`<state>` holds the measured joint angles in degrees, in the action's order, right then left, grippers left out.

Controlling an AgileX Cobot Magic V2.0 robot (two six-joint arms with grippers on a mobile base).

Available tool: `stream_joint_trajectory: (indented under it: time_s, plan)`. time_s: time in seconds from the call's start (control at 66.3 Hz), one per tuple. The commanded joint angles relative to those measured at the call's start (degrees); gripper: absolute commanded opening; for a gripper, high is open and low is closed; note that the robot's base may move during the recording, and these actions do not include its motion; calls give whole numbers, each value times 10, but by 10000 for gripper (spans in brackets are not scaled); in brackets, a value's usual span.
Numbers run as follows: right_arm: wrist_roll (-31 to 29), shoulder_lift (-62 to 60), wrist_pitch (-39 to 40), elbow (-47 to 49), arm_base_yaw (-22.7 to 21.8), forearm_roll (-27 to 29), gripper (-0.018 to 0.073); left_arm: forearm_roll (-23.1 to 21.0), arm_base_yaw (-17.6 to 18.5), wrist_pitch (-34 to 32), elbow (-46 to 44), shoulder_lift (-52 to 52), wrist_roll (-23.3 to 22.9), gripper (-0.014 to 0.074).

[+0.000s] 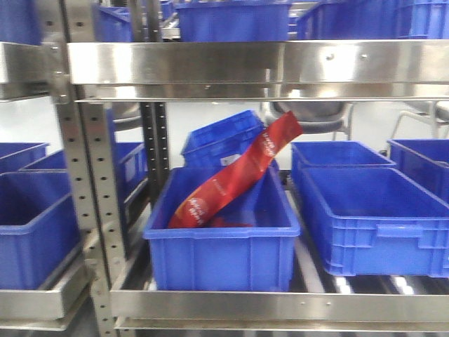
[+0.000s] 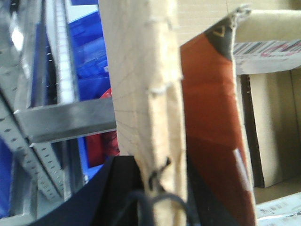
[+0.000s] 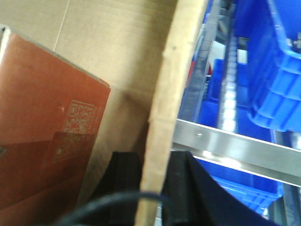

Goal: Stack two boxes on right shelf middle
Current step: 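Keep holding the boxes while driving up to the blue-bin shelf rack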

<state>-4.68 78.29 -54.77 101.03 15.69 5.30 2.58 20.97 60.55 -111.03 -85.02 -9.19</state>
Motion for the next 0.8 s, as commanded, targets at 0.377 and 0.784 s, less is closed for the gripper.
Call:
stream_joint_trajectory:
  time_s: [0.377,0.784]
  plan:
    - [-7,-6,16,4,-2,-5,-154,-17,0,-50,-8,10,-1,-111]
    - [-7,-6,16,4,-2,-5,-154,-17,0,-50,-8,10,-1,-111]
